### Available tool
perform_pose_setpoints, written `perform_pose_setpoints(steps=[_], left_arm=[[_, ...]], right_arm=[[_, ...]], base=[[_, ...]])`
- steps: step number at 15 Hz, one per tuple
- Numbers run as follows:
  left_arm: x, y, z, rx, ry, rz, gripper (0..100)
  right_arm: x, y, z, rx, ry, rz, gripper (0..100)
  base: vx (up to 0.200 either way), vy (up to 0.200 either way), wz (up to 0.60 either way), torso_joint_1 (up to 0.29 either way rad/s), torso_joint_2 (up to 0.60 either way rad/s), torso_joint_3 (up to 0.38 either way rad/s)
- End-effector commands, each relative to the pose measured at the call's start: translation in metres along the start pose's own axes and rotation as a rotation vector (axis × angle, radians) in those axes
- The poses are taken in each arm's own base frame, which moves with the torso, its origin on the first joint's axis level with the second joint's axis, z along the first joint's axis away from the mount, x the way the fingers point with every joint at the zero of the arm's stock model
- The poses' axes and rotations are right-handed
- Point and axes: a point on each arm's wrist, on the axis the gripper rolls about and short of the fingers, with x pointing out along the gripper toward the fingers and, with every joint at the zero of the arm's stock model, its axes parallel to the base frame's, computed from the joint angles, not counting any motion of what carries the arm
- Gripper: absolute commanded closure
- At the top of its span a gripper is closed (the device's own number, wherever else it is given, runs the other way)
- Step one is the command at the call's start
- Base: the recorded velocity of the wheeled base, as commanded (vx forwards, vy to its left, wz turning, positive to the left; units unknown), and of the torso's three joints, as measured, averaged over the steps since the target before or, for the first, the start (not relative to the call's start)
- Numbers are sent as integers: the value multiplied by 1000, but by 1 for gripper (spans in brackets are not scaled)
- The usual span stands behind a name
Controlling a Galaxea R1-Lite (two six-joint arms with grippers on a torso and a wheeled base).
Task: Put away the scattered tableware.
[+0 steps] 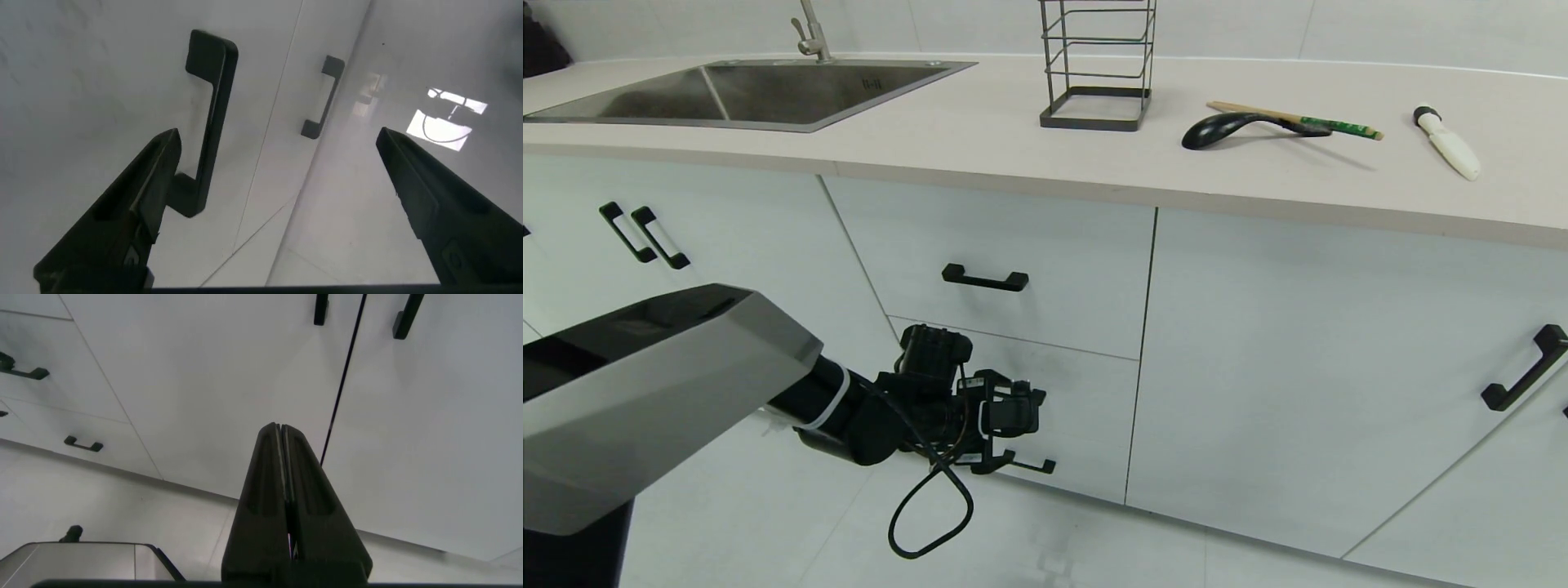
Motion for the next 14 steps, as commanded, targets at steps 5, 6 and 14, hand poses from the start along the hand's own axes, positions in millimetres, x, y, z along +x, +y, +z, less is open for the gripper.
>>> perform_pose_setpoints(steps=[5, 6, 14], left_arm=[[18, -7, -6, -22, 5, 3, 0], [23, -6, -7, -21, 3, 7, 0], [25, -33, -8, -23, 15, -83, 0]], right_arm=[[0, 0, 0, 0, 1, 1, 100], [0, 0, 0, 0, 1, 1, 100], [0, 0, 0, 0, 1, 1, 100]], base=[[0, 0, 0, 0, 0, 0], [0, 0, 0, 0, 0, 0], [0, 0, 0, 0, 0, 0]])
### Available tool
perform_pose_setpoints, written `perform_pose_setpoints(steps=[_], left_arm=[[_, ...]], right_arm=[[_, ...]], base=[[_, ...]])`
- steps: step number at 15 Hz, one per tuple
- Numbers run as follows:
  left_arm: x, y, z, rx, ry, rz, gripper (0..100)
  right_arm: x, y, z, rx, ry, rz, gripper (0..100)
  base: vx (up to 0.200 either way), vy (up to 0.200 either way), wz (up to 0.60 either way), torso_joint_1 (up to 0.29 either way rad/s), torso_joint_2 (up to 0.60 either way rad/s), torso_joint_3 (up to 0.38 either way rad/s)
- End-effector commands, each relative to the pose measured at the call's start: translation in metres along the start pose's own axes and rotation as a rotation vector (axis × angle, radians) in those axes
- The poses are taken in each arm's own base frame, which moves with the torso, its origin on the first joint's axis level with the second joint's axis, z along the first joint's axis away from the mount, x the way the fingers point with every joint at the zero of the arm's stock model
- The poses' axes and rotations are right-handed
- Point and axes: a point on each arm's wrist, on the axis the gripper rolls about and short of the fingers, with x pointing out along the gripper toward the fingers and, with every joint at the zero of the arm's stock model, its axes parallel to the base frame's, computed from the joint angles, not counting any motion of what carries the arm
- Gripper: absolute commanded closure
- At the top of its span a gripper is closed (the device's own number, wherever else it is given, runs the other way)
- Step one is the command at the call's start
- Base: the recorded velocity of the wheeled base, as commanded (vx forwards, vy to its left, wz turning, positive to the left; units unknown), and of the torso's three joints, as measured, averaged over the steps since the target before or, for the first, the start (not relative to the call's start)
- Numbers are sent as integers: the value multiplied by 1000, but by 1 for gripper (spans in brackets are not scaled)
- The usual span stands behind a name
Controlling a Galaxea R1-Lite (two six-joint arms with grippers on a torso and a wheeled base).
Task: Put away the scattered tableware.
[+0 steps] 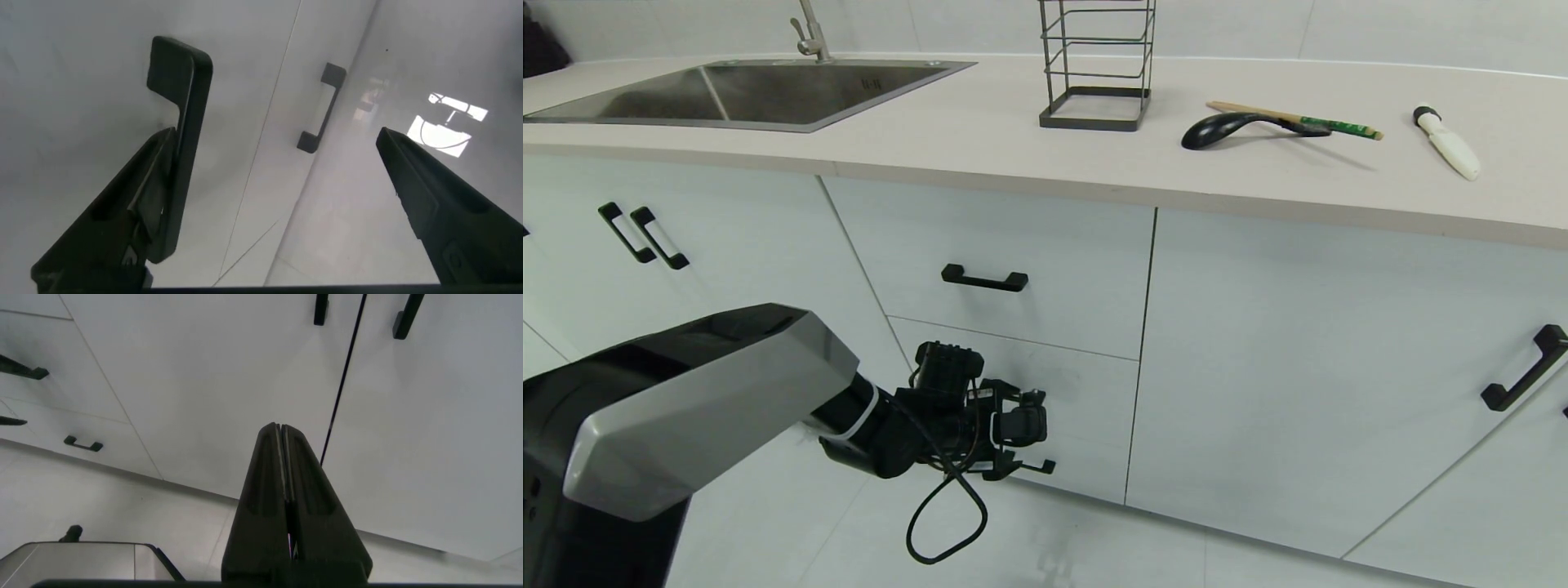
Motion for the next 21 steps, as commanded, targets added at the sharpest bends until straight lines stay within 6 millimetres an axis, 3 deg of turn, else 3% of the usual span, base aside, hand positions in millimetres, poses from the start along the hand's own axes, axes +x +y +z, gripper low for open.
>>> perform_pose_setpoints(steps=[1, 12, 21], left_arm=[[-5, -15, -1, -7, 14, -62, 0], [-31, -10, 6, -2, 0, -32, 0], [-111, -24, 17, 6, -27, 3, 0]], right_arm=[[0, 0, 0, -1, 1, 1, 100], [0, 0, 0, -1, 1, 1, 100], [0, 0, 0, -1, 1, 1, 100]], base=[[0, 0, 0, 0, 0, 0], [0, 0, 0, 0, 0, 0], [0, 0, 0, 0, 0, 0]])
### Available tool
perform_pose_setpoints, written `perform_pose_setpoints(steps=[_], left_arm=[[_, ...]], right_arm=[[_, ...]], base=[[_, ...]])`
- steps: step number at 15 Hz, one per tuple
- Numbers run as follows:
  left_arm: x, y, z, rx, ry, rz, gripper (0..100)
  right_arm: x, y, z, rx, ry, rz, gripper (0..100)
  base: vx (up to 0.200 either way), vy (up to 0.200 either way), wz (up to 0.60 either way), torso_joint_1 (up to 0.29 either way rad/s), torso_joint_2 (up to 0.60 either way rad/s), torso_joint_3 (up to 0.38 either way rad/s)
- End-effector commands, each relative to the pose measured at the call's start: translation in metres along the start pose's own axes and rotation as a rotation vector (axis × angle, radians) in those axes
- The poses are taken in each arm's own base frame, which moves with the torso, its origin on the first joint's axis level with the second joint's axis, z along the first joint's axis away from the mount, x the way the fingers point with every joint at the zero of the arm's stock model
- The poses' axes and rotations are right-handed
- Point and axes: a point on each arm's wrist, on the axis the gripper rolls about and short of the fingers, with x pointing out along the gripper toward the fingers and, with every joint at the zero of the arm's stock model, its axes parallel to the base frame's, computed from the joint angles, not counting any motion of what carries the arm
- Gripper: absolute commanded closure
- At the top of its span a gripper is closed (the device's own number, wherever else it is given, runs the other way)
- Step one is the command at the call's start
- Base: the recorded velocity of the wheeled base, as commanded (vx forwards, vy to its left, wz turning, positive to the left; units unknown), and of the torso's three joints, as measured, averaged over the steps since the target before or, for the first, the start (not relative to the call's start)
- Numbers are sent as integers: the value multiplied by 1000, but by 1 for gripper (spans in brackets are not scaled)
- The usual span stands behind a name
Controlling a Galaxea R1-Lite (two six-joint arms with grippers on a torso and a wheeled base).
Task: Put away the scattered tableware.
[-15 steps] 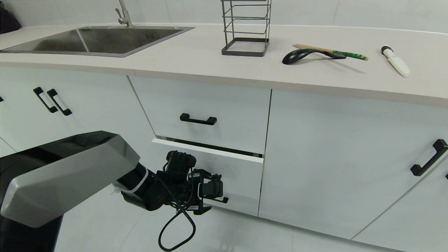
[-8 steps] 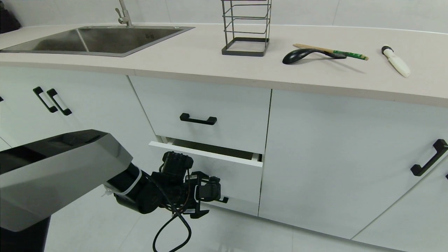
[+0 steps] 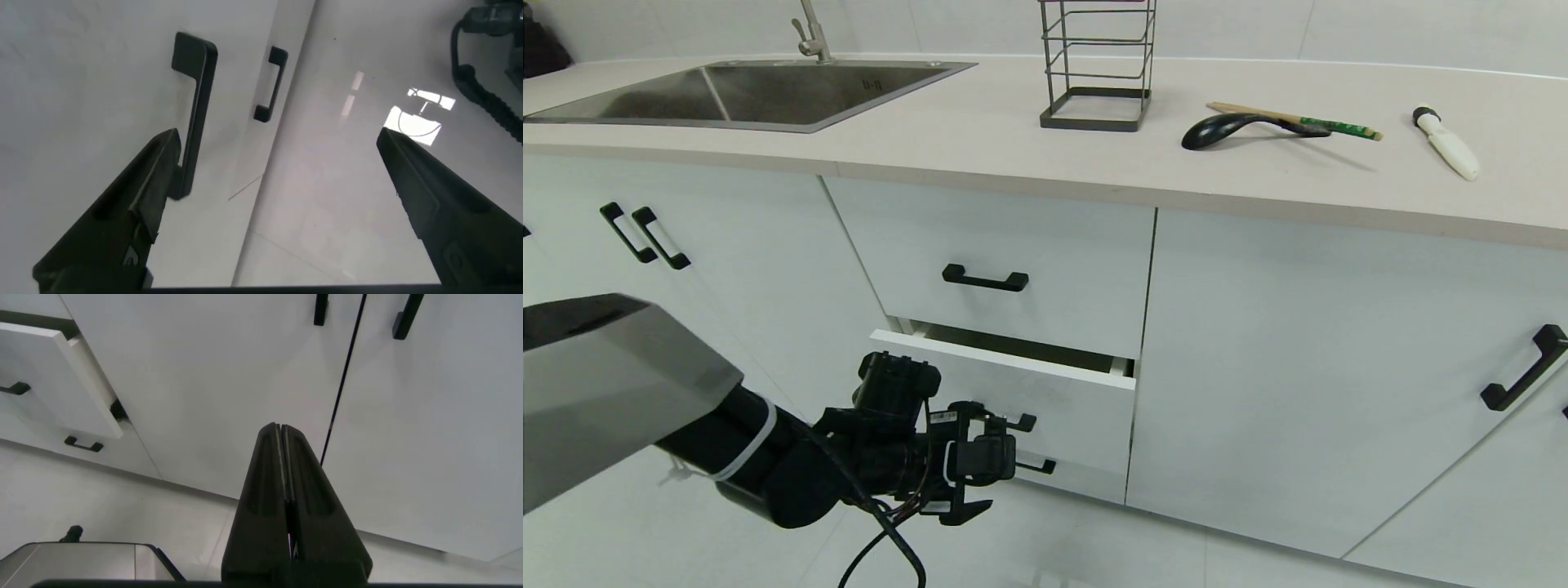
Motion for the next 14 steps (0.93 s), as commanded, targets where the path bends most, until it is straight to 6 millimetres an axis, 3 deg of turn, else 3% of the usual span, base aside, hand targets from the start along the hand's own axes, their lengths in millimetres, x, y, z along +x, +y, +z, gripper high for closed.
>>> perform_pose_setpoints(steps=[1, 5, 8, 14], left_arm=[[-37, -3, 8, 12, -26, 50, 0], [-62, -9, 16, 30, -55, 80, 0], [-67, 4, 22, -5, -86, 132, 0], [-42, 42, 29, -11, -123, 182, 0]], right_arm=[[0, 0, 0, -1, 1, 1, 100], [0, 0, 0, -1, 1, 1, 100], [0, 0, 0, -1, 1, 1, 100], [0, 0, 0, -1, 1, 1, 100]], base=[[0, 0, 0, 0, 0, 0], [0, 0, 0, 0, 0, 0], [0, 0, 0, 0, 0, 0], [0, 0, 0, 0, 0, 0]])
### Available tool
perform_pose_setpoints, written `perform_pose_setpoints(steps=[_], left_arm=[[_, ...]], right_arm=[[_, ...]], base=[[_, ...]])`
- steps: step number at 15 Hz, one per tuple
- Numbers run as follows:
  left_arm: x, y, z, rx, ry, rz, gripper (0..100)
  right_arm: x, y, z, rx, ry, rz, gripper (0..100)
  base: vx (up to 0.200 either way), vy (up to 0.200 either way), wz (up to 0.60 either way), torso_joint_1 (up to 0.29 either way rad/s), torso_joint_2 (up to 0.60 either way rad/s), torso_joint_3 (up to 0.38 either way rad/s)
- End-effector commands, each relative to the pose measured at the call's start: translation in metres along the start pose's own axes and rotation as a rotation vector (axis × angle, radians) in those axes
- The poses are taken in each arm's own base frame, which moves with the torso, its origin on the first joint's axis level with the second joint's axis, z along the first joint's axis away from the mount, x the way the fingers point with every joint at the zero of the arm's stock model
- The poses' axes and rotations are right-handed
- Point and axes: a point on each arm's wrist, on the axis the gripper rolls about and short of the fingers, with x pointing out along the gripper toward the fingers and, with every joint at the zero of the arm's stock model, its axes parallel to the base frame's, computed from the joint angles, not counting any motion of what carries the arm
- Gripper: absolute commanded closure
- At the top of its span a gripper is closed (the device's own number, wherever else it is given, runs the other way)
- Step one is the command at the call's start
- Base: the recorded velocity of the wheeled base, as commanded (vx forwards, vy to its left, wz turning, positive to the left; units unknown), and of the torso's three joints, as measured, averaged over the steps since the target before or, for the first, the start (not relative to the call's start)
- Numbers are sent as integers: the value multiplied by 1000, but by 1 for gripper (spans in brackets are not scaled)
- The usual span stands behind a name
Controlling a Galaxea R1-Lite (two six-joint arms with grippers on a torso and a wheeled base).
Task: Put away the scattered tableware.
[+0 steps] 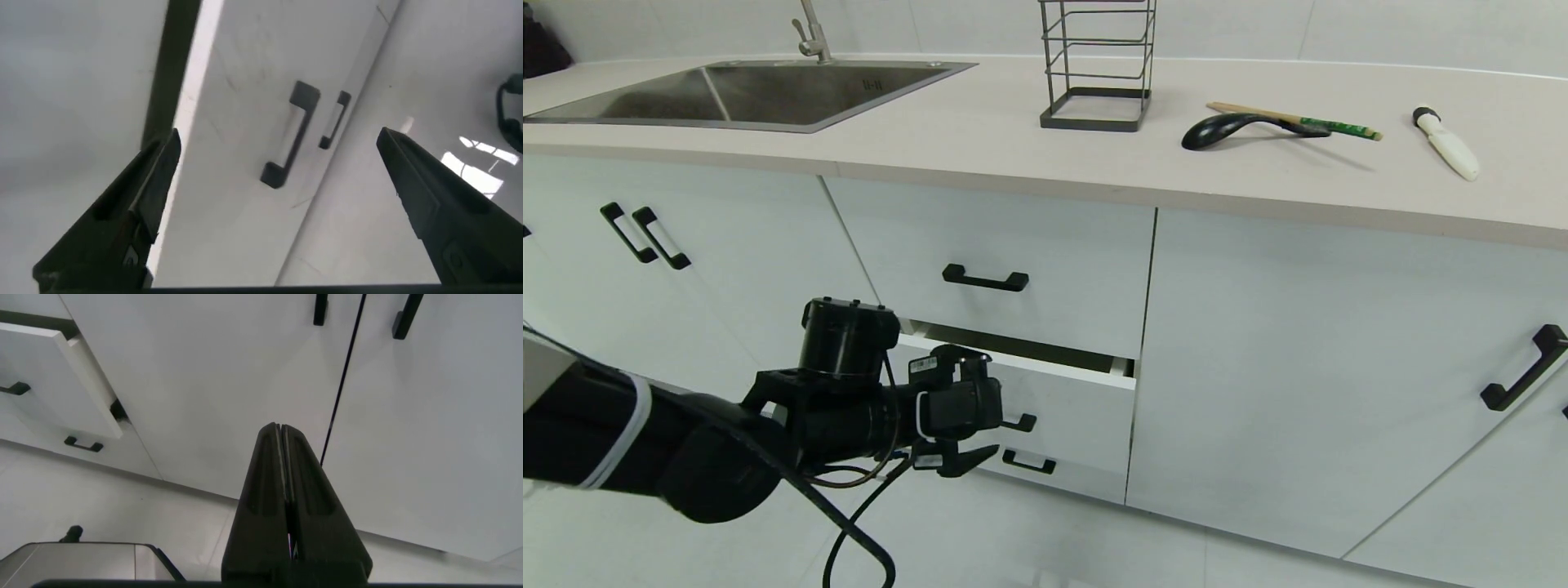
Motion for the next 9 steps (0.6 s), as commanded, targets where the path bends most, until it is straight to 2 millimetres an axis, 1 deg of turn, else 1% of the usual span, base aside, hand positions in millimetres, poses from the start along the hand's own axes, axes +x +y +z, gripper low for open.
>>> perform_pose_setpoints(steps=[1, 3, 6, 7, 9], left_arm=[[20, 9, -3, -6, 4, -8, 0], [33, 18, -4, -7, -4, -24, 0], [50, 15, -11, -13, 8, -48, 0], [52, 14, -12, -15, 10, -53, 0], [61, 18, -14, -13, 9, -45, 0]], right_arm=[[0, 0, 0, -1, 1, 1, 100], [0, 0, 0, -1, 1, 1, 100], [0, 0, 0, -1, 1, 1, 100], [0, 0, 0, -1, 1, 1, 100], [0, 0, 0, -1, 1, 1, 100]], base=[[0, 0, 0, 0, 0, 0], [0, 0, 0, 0, 0, 0], [0, 0, 0, 0, 0, 0], [0, 0, 0, 0, 0, 0], [0, 0, 0, 0, 0, 0]])
